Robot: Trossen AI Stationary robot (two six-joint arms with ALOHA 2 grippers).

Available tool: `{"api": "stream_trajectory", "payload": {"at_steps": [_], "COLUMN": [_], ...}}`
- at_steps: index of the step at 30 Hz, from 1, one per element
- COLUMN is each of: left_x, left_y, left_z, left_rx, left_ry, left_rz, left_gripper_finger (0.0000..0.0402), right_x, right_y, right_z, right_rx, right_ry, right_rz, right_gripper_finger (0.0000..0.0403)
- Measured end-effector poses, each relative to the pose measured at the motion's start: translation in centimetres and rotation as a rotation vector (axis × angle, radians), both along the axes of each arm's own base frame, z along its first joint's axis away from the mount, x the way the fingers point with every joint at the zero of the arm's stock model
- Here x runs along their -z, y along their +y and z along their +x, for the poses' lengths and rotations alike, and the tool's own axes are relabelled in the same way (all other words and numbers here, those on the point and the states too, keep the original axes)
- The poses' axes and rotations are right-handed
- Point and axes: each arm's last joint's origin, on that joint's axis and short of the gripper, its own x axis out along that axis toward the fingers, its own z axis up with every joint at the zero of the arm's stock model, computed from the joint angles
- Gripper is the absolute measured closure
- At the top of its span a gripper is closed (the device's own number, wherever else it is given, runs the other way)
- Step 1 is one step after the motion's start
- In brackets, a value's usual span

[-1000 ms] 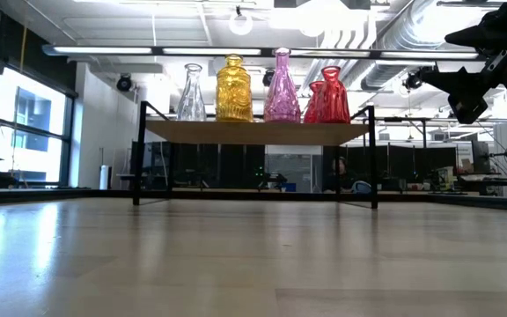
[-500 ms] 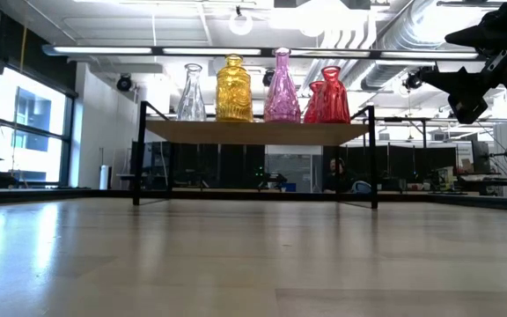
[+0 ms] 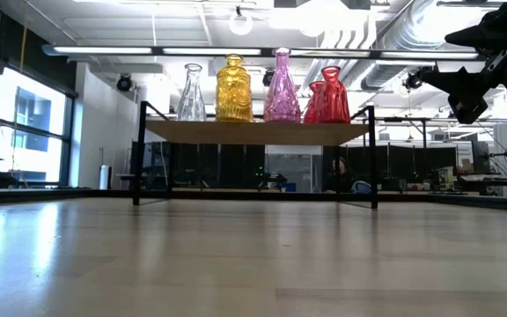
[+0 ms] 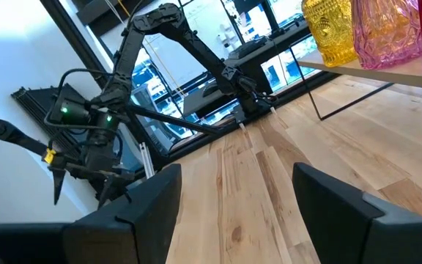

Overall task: Sort vases onto shelf
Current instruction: Put the transparent vase aligned with the other transparent vases on the shelf

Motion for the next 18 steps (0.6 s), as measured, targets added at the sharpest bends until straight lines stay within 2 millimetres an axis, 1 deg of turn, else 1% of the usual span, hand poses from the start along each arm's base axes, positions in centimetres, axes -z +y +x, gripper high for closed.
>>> {"api": "stream_trajectory", "payload": {"at_steps": [4,9,18], "left_x": [0.9,1.1,1.7], "left_y": [-0.1,0.1,0.6], "left_z": [0.2,0.4,0.2], "left_rx": [0.007,0.013,0.012], "left_ry": [0.021,0.041,0.089], "left_rz": [0.010,0.012,0.071], "left_gripper_finger": [0.0005,0.0005,0.0005], "right_x": [0.0,0.0,0.0], "right_y": [0.0,0.0,0.0], "right_z": [0.0,0.0,0.0], "right_rx": [0.000,0.000,0.000], "right_ry": [0.000,0.000,0.000], "right_rz": [0.000,0.000,0.000], "right_gripper_finger": [0.0158,0.0158,0.0158]}}
